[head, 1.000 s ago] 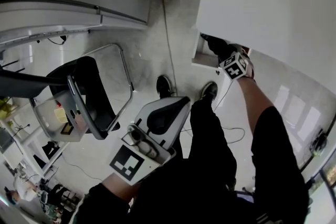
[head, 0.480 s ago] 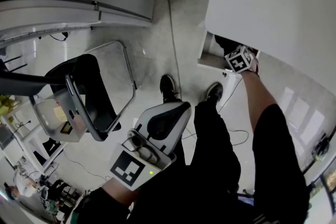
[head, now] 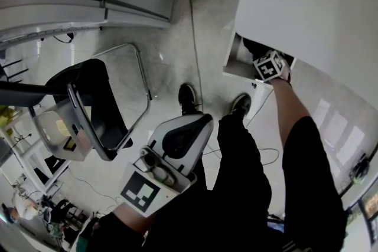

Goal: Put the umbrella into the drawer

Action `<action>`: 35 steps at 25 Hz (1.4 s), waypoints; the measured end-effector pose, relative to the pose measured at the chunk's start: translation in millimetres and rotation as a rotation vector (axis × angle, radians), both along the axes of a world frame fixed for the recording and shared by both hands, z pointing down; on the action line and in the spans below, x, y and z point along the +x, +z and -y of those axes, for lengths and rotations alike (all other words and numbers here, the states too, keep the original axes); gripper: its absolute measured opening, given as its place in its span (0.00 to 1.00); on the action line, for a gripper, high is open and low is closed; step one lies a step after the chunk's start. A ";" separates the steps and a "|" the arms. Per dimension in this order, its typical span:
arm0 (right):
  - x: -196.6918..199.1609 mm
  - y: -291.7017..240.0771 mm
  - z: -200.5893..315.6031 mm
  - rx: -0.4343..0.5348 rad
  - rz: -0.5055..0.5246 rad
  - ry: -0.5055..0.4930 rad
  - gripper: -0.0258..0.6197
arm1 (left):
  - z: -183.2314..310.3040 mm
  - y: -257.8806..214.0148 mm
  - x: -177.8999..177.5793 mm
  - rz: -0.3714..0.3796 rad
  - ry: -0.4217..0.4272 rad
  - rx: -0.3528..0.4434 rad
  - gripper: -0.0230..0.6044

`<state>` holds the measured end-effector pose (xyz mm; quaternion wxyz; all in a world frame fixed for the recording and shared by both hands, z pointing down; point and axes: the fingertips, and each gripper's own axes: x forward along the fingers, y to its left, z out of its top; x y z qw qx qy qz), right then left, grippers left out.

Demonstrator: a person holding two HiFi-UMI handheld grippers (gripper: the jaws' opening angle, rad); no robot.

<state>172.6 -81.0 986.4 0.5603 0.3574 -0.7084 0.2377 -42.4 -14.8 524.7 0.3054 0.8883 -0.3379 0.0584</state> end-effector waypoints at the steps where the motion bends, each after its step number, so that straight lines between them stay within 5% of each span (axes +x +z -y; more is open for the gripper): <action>1: 0.1 2.3 0.4 0.000 -0.003 0.002 0.48 | -0.8 2.5 -0.6 0.002 -0.001 -0.002 0.03; 35: -4.3 35.3 -6.4 -0.110 0.061 0.016 0.49 | -11.7 20.4 -3.8 -0.016 -0.021 -0.004 0.03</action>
